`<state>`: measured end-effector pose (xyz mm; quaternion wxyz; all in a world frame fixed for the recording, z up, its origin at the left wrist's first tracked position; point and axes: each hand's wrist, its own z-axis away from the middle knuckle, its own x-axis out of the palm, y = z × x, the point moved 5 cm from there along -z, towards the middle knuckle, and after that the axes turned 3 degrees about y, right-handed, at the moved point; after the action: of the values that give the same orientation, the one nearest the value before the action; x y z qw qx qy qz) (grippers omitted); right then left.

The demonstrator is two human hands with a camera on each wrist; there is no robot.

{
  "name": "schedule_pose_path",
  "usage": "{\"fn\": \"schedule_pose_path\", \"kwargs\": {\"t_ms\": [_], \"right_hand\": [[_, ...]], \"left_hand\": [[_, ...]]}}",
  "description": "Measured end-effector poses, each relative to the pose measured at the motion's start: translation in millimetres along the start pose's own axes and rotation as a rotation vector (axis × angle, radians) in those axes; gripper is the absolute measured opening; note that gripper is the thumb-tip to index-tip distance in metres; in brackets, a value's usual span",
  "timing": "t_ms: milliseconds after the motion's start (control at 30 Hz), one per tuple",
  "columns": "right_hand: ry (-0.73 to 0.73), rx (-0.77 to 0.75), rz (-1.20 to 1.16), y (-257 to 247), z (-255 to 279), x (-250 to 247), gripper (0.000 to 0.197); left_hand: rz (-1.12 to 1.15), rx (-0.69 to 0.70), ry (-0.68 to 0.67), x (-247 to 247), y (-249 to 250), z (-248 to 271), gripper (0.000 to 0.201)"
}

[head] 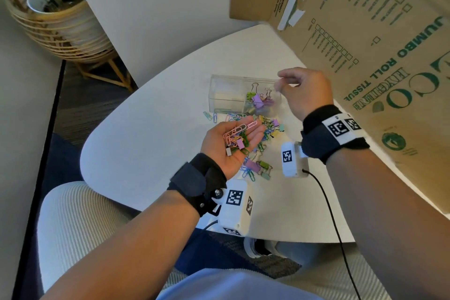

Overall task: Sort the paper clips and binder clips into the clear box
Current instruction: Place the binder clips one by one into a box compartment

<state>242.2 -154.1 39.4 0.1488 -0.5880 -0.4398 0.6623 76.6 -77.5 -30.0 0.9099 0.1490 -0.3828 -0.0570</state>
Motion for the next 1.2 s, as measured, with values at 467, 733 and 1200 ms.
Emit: {"fn": "schedule_pose_path", "kwargs": {"t_ms": [467, 733, 1200], "right_hand": [[-0.290, -0.155, -0.048, -18.7, 66.3, 21.2, 0.014], [-0.457, -0.275, 0.317, -26.6, 91.9, 35.2, 0.021], [-0.396, -0.152, -0.055, -30.8, 88.5, 23.4, 0.016]], "left_hand": [[-0.029, 0.029, 0.019, -8.0, 4.4, -7.6, 0.042], [-0.033, 0.030, 0.011, -5.9, 4.5, -8.5, 0.038], [0.006, 0.003, 0.012, -4.7, 4.8, -8.7, 0.041]]}}
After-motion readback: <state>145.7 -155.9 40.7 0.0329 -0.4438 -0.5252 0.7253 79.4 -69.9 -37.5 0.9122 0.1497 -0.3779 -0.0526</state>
